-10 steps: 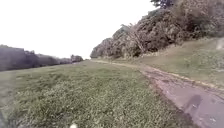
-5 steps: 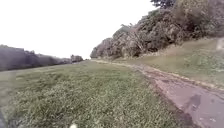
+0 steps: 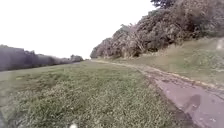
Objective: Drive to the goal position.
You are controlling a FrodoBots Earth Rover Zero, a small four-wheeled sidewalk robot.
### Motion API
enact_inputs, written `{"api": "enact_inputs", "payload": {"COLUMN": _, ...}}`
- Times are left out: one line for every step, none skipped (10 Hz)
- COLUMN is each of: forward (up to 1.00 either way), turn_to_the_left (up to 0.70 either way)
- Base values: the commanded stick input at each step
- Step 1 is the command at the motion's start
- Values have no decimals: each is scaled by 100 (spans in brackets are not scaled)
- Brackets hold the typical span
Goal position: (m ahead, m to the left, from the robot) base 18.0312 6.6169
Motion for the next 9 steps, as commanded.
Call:
{"api": "enact_inputs", "payload": {"forward": 5, "turn_to_the_left": 0}}
{"api": "enact_inputs", "payload": {"forward": 4, "turn_to_the_left": 0}}
{"api": "enact_inputs", "payload": {"forward": 5, "turn_to_the_left": 0}}
{"api": "enact_inputs", "payload": {"forward": 4, "turn_to_the_left": 0}}
{"api": "enact_inputs", "payload": {"forward": 4, "turn_to_the_left": 0}}
{"api": "enact_inputs", "payload": {"forward": 4, "turn_to_the_left": 0}}
{"api": "enact_inputs", "payload": {"forward": 4, "turn_to_the_left": 0}}
{"api": "enact_inputs", "payload": {"forward": 5, "turn_to_the_left": 0}}
{"api": "enact_inputs", "payload": {"forward": 4, "turn_to_the_left": 0}}
